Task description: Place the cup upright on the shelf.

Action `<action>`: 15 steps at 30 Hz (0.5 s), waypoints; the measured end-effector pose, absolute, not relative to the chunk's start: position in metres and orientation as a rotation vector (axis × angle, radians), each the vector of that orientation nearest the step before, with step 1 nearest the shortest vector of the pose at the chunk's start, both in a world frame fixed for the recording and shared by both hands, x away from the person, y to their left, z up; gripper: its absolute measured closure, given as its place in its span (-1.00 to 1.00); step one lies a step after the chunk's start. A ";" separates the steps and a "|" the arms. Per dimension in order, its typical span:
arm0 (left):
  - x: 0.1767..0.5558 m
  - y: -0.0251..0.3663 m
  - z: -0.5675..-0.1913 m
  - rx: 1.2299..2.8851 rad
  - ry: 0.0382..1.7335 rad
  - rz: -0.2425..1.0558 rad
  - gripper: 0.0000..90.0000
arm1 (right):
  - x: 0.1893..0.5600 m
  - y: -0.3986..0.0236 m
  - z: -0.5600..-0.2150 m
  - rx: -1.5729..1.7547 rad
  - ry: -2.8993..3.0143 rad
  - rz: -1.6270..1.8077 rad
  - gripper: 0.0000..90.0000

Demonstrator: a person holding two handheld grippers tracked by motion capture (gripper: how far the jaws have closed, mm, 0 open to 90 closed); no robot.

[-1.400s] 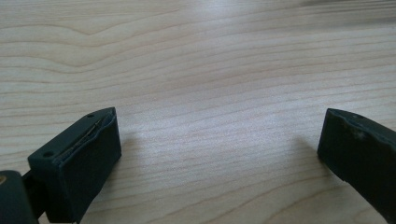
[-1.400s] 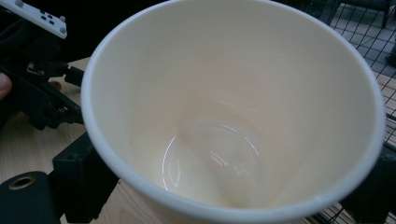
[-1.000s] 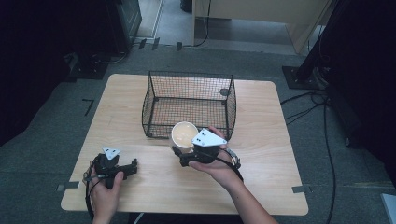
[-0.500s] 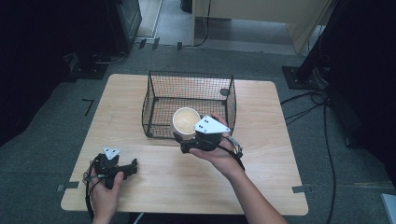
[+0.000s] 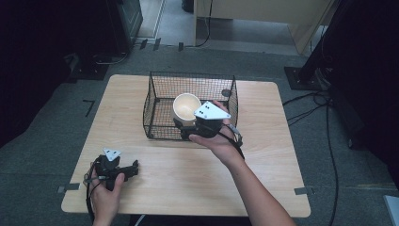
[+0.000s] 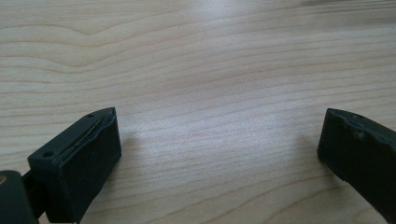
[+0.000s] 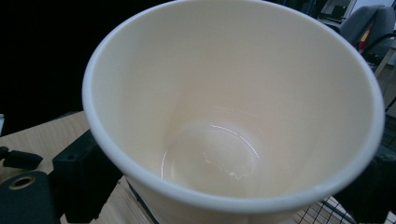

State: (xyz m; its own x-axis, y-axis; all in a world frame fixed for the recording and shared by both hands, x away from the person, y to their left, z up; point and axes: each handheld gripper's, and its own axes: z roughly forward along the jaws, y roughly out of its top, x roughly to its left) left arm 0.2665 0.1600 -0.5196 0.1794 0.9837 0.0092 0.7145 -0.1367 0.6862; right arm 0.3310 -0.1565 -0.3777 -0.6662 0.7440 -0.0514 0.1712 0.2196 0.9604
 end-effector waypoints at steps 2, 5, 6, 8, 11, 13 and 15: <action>0.267 0.160 -0.520 1.916 1.592 0.643 -1.00 | 0.339 -0.156 -0.375 0.854 1.971 1.454 -0.82; 0.266 0.160 -0.520 1.916 1.592 0.643 -1.00 | 0.348 -0.156 -0.374 0.859 1.955 1.451 -0.82; 0.266 0.160 -0.520 1.916 1.592 0.643 -1.00 | 0.348 -0.156 -0.374 0.859 1.955 1.451 -0.82; 0.267 0.160 -0.520 1.917 1.591 0.645 -1.00 | 0.354 -0.156 -0.373 0.870 1.948 1.451 -0.82; 0.267 0.160 -0.520 1.918 1.591 0.644 -1.00 | 0.364 -0.156 -0.373 0.894 1.934 1.457 -0.82; 0.267 0.160 -0.520 1.918 1.591 0.644 -1.00 | 0.371 -0.155 -0.372 0.901 1.929 1.452 -0.82; 0.267 0.160 -0.520 1.917 1.591 0.645 -1.00 | 0.377 -0.154 -0.372 0.911 1.923 1.454 -0.82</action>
